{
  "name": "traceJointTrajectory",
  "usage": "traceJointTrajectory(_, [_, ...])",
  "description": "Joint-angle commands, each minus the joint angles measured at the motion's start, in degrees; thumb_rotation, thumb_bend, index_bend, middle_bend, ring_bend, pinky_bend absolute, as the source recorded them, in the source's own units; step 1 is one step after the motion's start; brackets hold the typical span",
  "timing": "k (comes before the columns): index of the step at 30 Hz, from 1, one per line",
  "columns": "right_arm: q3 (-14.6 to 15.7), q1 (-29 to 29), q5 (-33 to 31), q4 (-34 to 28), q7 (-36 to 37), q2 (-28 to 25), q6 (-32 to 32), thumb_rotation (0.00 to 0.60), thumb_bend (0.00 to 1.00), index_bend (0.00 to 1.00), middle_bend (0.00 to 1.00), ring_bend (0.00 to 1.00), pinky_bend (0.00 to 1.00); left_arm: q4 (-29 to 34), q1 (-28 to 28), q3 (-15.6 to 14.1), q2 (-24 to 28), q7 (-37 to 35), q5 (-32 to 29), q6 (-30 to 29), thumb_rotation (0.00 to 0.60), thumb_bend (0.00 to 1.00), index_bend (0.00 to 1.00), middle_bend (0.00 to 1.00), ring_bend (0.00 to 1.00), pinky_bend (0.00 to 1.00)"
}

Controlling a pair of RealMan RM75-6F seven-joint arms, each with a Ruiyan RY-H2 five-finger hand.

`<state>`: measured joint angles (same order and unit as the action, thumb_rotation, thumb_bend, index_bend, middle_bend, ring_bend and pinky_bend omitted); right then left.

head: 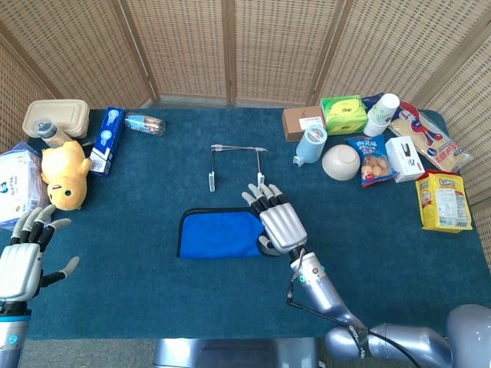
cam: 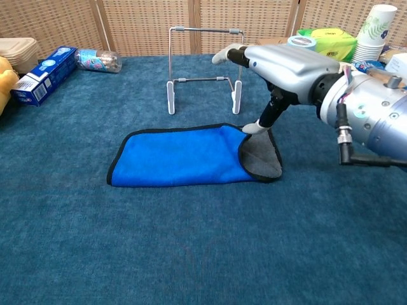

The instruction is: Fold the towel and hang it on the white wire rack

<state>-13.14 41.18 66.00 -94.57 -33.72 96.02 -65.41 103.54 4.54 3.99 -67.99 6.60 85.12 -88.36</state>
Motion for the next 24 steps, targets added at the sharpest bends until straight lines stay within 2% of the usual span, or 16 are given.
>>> traceJointTrajectory(1, [1.1,-0.2,-0.3,-1.6,-1.5,0.1,-0.4,0.6,0.18,0.0,0.05,0.0,0.09,-0.1,0.0,0.0,-0.1,0.0,0.0,0.1,0.6,0.33,0.25,0.09,0.0,0.0])
traceJointTrajectory(6, [2.3,0.0,-1.5,-1.8,-2.7,2.1,0.0,0.6,0.18,0.0,0.05,0.0,0.08,-0.2,0.2,0.0,-0.2,0.0,0.2,0.4,0.6,0.33,0.25,0.09,0.0,0.0])
traceJointTrajectory(13, [2.0,1.0,-3.4,1.2,-3.6,5.8,0.6,0.6,0.18,0.0,0.04,0.0,0.08,-0.4,0.2,0.0,-0.2,-0.1,-0.2,0.5,0.6,0.33,0.25,0.09,0.0,0.0])
traceJointTrajectory(24, [0.6,2.8,-6.0,10.9,-1.7,10.8,3.2,0.6,0.18,0.0,0.0,0.0,0.05,-0.3,0.2,0.1,-0.1,0.2,-0.4,0.5,0.6,0.33,0.25,0.09,0.0,0.0])
